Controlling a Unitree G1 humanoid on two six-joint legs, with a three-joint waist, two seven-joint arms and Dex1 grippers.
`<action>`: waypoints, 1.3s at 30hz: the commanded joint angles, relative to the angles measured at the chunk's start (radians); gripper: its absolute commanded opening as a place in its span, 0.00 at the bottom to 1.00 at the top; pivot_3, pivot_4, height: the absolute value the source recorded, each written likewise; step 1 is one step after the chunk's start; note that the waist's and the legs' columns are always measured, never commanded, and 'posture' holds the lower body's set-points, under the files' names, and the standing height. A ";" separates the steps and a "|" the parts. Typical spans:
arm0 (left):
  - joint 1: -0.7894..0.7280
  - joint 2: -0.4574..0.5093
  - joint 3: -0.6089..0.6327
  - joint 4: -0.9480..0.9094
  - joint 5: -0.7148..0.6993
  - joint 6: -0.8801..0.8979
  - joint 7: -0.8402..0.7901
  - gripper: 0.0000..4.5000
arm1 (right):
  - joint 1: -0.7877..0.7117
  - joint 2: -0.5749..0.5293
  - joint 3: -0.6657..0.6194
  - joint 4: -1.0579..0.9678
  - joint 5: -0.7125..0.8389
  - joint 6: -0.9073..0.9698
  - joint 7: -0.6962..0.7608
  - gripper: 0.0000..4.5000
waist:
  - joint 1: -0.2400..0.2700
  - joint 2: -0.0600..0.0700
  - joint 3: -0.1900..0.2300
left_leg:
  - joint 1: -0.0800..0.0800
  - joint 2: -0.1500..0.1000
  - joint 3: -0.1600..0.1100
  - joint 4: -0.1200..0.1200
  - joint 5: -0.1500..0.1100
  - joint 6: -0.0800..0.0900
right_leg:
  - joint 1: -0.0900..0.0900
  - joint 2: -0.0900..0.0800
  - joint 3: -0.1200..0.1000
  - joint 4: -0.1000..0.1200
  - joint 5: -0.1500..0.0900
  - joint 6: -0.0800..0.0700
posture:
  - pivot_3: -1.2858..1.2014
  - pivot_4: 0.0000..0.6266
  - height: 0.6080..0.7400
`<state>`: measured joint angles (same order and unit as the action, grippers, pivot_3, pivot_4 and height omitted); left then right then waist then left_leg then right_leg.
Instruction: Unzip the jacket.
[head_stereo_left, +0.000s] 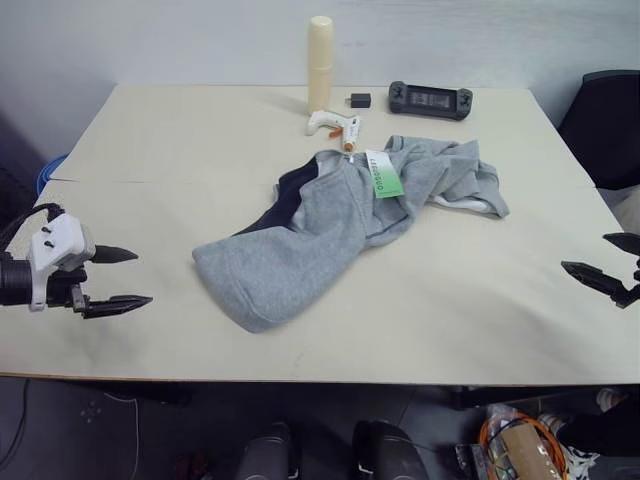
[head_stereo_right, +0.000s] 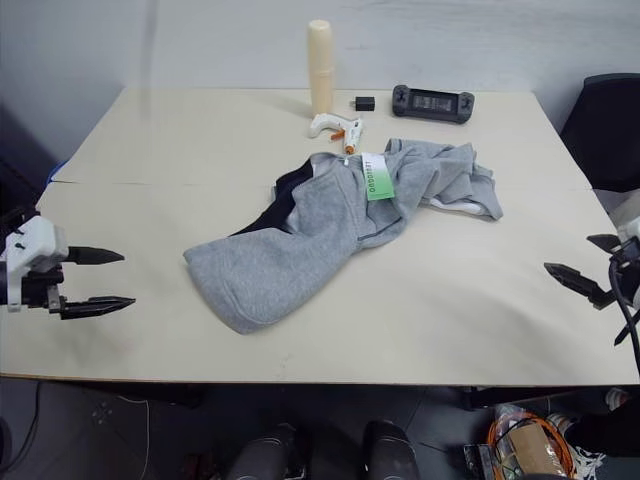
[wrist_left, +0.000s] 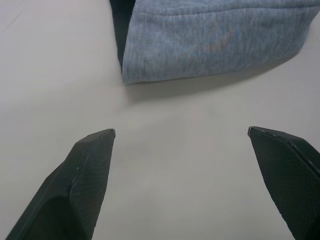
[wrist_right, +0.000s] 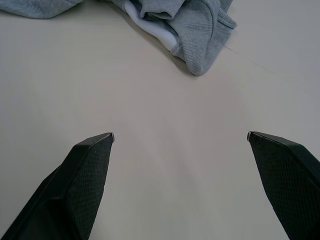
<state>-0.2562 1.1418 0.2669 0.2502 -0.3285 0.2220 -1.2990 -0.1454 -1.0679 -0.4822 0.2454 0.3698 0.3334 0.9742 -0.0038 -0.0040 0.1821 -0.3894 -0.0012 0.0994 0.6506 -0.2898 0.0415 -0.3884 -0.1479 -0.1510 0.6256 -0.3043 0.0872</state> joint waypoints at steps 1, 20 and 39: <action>-0.015 0.002 0.011 -0.011 -0.019 0.006 -0.014 1.00 | 0.006 -0.004 -0.054 -0.027 0.017 -0.001 -0.007 1.00 | 0.000 0.000 0.000 | 0.000 0.000 0.000 0.000 0.000 0.000 | 0.000 0.000 0.000 0.000 0.000 0.000 | 0.52 0.24 1.00; -0.079 -0.053 0.005 -0.065 -0.045 0.073 0.067 1.00 | 0.044 0.002 -0.062 -0.097 0.056 0.024 0.005 1.00 | 0.004 0.000 0.000 | 0.000 0.001 0.004 0.000 0.000 0.000 | -0.003 0.000 0.004 0.001 0.000 0.000 | 0.52 0.24 1.00; -0.224 -0.201 -0.396 -0.536 -0.021 0.322 0.099 1.00 | 0.078 0.014 -0.022 -0.523 0.198 0.253 -0.005 1.00 | 0.022 0.000 0.000 | 0.000 0.000 0.005 0.001 0.000 0.000 | -0.002 0.003 0.007 0.001 0.001 0.001 | 0.52 0.24 1.00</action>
<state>-0.4628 0.9471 -0.0878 -0.2367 -0.3994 0.5461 -1.2338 -0.0563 -1.0624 -0.4992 -0.2264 0.5422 0.5609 0.9865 0.0182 -0.0043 0.1823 -0.3892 -0.0005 0.1045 0.6518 -0.2899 0.0417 -0.3908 -0.1447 -0.1433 0.6268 -0.3035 0.0886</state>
